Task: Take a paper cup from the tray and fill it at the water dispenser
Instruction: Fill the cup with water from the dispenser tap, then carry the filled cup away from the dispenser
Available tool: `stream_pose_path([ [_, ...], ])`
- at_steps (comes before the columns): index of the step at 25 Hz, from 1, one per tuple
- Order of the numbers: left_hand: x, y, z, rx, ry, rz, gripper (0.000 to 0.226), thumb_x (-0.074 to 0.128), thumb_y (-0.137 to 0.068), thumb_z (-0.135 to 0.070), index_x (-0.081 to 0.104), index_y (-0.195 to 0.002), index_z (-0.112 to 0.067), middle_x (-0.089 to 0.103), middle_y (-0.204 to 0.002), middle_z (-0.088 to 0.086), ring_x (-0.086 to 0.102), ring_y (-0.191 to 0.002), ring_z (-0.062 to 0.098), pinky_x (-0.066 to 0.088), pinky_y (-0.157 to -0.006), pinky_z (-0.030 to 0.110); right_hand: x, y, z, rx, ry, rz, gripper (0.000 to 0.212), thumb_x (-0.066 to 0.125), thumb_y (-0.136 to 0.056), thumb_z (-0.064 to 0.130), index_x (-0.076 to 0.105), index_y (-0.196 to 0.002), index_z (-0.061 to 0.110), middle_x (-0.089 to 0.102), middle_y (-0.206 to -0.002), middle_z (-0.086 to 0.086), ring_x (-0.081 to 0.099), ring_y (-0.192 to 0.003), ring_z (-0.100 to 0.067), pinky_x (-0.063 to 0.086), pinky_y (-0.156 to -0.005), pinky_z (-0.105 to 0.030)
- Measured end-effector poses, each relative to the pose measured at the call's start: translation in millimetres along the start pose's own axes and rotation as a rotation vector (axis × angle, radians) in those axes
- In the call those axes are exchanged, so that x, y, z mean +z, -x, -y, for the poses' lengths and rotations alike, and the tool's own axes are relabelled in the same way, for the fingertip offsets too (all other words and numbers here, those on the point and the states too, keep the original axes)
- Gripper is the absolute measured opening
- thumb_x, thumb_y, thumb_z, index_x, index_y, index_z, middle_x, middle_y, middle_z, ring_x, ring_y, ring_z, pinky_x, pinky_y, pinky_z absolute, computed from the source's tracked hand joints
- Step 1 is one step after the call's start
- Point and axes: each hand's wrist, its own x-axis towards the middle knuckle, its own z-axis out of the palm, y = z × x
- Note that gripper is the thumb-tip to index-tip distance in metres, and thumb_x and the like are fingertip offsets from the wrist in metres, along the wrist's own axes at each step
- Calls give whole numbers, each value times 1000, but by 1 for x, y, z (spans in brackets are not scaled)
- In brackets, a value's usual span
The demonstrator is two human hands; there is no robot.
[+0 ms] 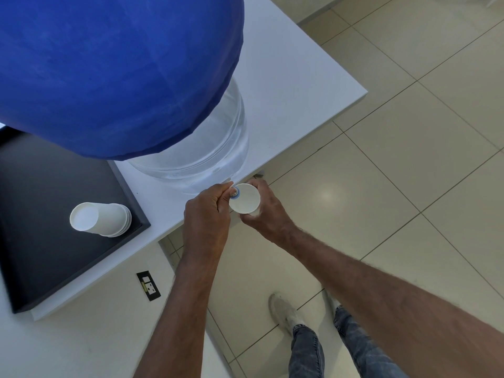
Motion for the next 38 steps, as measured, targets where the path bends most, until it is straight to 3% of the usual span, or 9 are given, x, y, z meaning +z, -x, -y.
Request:
stream_pose_path([
  [3, -2, 1, -1, 42, -58, 13, 28, 62, -101, -24, 73, -125, -16, 77, -119, 2, 72, -109, 18, 58, -95, 36, 0, 0, 1, 8, -8, -3, 65, 85, -78, 12, 49, -131, 21, 60, -121, -2, 60, -108, -21, 57, -84, -29],
  [7, -5, 4, 4, 198, -162, 56, 27, 65, -99, -22, 74, -124, -15, 74, -126, 5, 70, -116, 19, 56, -98, 33, 0, 1, 4, 15, -31, 0, 61, 84, -79, 14, 50, -129, 23, 62, -119, 0, 62, -105, -19, 57, -80, -29],
  [11, 3, 17, 10, 340, -331, 60, 24, 73, -91, -8, 76, -115, -5, 70, -130, 15, 67, -118, 31, 56, -98, 41, -3, 2, 6, 29, -58, 2, 60, 84, -79, 18, 50, -128, 26, 63, -118, 2, 62, -104, -16, 54, -77, -21],
  [17, 12, 22, 8, 327, -308, 3, 26, 71, -92, -9, 72, -118, -4, 70, -129, 14, 65, -117, 30, 52, -98, 34, -10, 4, 5, 32, -37, -1, 61, 86, -80, 18, 49, -128, 28, 62, -121, 3, 61, -107, -16, 58, -82, -27],
  [20, 11, 23, 6, 356, -335, -5, 28, 69, -93, -12, 70, -120, -5, 69, -129, 14, 63, -119, 28, 57, -100, 42, -22, 10, 2, 34, -19, -20, 62, 85, -79, 17, 49, -128, 28, 61, -123, 4, 60, -109, -16, 56, -87, -31],
  [23, 18, 26, -7, 380, -389, -34, 28, 68, -93, -14, 68, -120, -6, 65, -133, 15, 60, -124, 29, 56, -101, 49, -46, 16, 2, 36, -3, -67, 63, 85, -79, 18, 48, -128, 31, 61, -124, 8, 59, -109, -12, 52, -88, -26],
  [28, 53, 13, -55, 383, -247, -28, 36, 69, -92, -13, 64, -128, -12, 61, -140, 8, 52, -132, 22, 53, -106, 44, -112, 11, 17, -4, 7, -139, 61, 85, -78, 25, 47, -124, 39, 62, -120, 17, 61, -110, -6, 54, -86, -21],
  [34, 97, -58, -111, 279, -112, -76, 52, 69, -94, -19, 53, -143, -14, 55, -150, 5, 49, -139, 19, 43, -112, 34, -205, -62, 47, -78, 8, -196, 63, 85, -78, 30, 45, -126, 39, 61, -121, 14, 61, -109, -3, 49, -79, -8],
  [38, 123, -129, -132, 192, -142, -149, 64, 66, -96, -29, 39, -153, -15, 49, -156, 9, 48, -142, 25, 44, -113, 40, -244, -141, 58, -98, 0, -198, 65, 85, -79, 29, 45, -129, 35, 59, -123, 16, 60, -112, -7, 55, -88, -23],
])
